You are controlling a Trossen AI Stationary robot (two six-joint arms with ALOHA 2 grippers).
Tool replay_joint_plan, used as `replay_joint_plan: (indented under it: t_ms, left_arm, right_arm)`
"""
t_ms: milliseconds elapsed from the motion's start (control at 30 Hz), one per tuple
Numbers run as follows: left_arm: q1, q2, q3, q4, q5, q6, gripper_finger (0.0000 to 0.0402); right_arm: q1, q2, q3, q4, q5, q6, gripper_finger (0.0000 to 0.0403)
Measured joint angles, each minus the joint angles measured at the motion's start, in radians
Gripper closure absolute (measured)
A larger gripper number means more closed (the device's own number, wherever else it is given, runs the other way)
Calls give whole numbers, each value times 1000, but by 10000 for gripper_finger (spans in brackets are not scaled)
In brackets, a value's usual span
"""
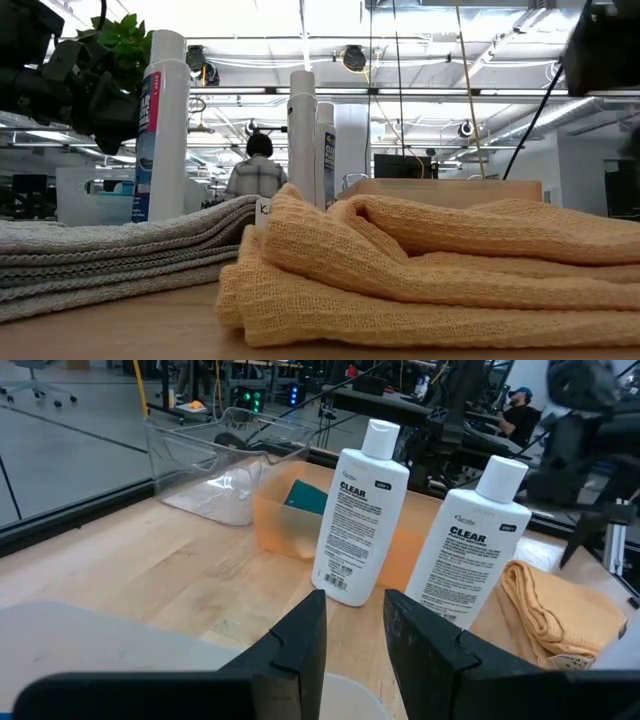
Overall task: Pick & Place Kitchen Items
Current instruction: Put the orange microfiber cloth into the orange bin
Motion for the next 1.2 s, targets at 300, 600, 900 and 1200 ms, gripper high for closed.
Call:
replay_joint_plan:
  t_ms: [300, 600, 900, 1200]
  left_arm:
    - [0, 0, 0, 0, 0, 0, 293]
    - [0, 0, 0, 0, 0, 0, 293]
    - [0, 0, 0, 0, 0, 0, 293]
    - [0, 0, 0, 0, 0, 0, 293]
  right_arm:
    - [20, -2, -260, 618, 2, 116, 113]
    - [14, 41, -284, 674, 190, 173, 133]
    - [9, 161, -282, 877, 159, 165, 133]
    - [-10, 199, -283, 887, 231, 137, 144]
